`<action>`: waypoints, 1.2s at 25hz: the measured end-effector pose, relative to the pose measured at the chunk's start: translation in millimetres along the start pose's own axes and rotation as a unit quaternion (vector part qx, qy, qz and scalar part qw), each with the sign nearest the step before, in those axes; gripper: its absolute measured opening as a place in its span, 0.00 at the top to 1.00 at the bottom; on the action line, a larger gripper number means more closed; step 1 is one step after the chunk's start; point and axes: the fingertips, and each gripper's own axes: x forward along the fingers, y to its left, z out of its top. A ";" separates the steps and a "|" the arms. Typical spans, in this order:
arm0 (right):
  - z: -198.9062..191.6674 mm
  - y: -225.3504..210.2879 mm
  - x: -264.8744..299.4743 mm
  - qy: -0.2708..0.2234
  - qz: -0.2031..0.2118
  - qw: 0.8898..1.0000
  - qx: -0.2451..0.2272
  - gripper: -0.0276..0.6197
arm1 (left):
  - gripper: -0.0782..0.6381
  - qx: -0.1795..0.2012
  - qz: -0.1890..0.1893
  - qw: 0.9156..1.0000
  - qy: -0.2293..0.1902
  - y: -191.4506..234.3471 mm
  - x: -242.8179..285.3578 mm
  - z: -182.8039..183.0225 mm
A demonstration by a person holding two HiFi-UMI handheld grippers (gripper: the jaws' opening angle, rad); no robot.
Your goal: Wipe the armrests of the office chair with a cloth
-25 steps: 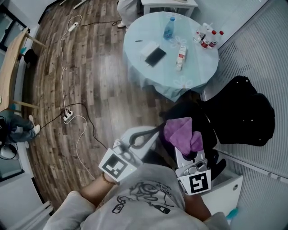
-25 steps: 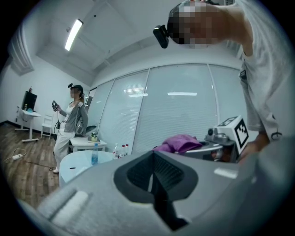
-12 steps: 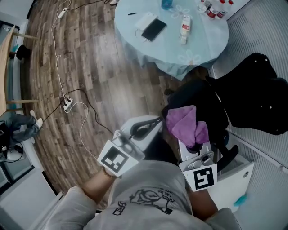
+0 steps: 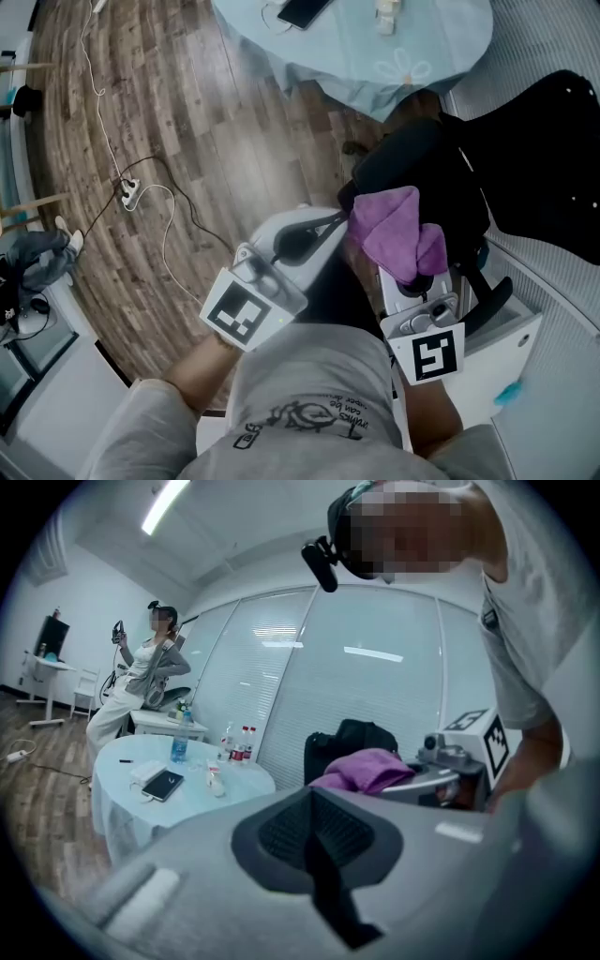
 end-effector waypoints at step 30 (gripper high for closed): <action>-196.6 -46.4 84.0 0.124 0.016 0.991 -0.043 0.91 | 0.89 0.004 0.000 0.997 0.074 17.4 30.7 -132.0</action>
